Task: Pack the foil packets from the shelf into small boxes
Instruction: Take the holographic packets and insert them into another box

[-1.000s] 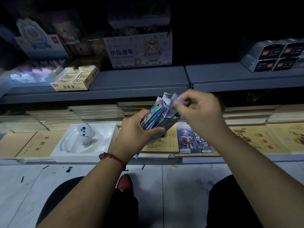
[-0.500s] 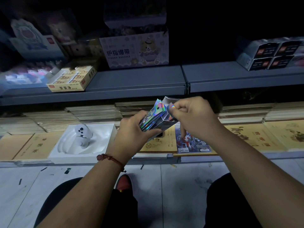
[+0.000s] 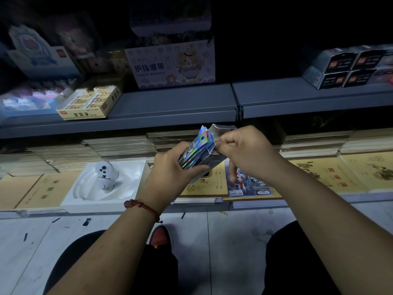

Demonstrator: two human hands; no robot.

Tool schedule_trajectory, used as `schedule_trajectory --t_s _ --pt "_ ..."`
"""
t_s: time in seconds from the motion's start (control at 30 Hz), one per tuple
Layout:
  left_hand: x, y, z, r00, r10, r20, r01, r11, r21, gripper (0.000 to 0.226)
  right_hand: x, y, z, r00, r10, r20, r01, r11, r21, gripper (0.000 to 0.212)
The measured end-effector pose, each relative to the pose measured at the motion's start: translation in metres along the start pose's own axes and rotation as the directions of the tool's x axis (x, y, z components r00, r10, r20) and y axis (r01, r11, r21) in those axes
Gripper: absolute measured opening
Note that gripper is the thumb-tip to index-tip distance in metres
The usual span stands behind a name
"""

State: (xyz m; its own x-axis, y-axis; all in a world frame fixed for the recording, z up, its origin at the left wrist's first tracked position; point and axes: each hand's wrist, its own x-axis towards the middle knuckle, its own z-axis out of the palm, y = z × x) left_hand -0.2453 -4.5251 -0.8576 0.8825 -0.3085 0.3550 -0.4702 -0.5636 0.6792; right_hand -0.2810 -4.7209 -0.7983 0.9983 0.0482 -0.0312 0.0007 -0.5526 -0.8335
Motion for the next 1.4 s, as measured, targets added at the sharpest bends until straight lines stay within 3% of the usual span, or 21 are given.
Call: schedule_trajectory --t_s 0.1,0.23,0.37,0.6,0.8,1.1,1.27,1.4 --pt "0.001 -0.002 0.001 1.0 0.022 -0.009 -0.022 1.0 0.017 0.039 -0.002 -0.002 0.0 0.999 0.038 0.017 -0.039 0.998 0.039 0.031" --pt "0.001 -0.005 -0.002 0.999 0.05 -0.015 -0.05 0.998 0.027 0.041 -0.004 -0.002 -0.003 0.993 0.114 0.04 -0.12 0.967 0.227 0.023" --pt "0.0 -0.003 -0.001 0.995 0.096 -0.002 -0.096 0.994 0.044 0.038 -0.004 -0.005 -0.003 0.993 0.114 0.034 -0.118 0.982 0.149 0.014" --pt "0.0 -0.001 -0.004 0.99 0.134 0.046 -0.138 0.986 0.093 0.039 -0.005 -0.002 0.0 0.969 0.188 0.163 -0.216 0.959 0.182 0.027" --pt "0.001 0.0 -0.006 0.988 0.148 0.049 -0.152 0.984 0.097 0.038 -0.006 -0.005 0.001 0.969 0.173 0.178 -0.213 0.947 0.239 0.035" --pt "-0.001 -0.001 -0.005 0.981 0.189 0.039 -0.192 0.974 0.119 0.04 -0.005 0.001 0.01 0.979 0.152 0.139 -0.176 0.968 0.179 0.048" --pt "-0.001 -0.002 -0.004 0.977 0.2 0.072 -0.207 0.972 0.109 0.043 -0.004 0.004 0.012 0.974 0.171 0.146 -0.193 0.97 0.151 0.042" --pt "0.002 -0.002 -0.002 0.991 0.125 0.049 -0.129 0.988 0.082 0.04 0.0 0.004 0.01 0.965 0.184 0.188 -0.226 0.946 0.234 0.034"
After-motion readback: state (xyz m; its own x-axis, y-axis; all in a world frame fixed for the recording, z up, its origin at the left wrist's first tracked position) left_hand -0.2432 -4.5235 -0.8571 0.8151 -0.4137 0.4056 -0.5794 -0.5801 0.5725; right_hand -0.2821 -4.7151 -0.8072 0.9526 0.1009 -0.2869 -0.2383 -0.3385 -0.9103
